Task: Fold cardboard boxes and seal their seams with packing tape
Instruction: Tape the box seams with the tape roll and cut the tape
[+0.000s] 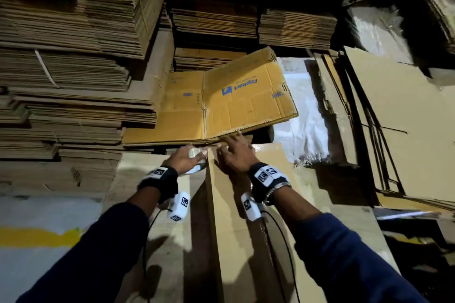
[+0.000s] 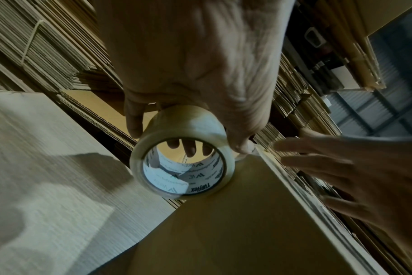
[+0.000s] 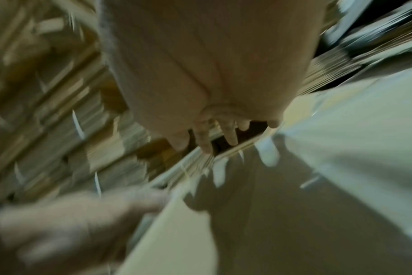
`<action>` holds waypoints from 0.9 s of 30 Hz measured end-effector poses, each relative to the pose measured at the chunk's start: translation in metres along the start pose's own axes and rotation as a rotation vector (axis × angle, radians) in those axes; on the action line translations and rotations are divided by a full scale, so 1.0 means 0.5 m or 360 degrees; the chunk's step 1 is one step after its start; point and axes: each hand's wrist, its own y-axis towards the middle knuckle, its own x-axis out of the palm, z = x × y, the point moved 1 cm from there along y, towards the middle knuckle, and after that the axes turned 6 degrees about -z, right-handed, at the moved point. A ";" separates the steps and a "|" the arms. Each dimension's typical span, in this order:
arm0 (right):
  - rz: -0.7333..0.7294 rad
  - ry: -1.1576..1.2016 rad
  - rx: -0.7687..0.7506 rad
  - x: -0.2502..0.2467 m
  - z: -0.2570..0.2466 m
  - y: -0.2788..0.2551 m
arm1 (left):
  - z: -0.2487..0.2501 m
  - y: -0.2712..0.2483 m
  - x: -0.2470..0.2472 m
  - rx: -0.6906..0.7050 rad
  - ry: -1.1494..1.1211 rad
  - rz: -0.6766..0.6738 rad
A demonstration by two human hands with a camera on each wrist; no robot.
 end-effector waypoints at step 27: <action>0.0261 0.0188 0.0465 -0.014 0.113 -0.335 | 0.070 -0.080 -0.002 -0.0079 0.0026 0.0148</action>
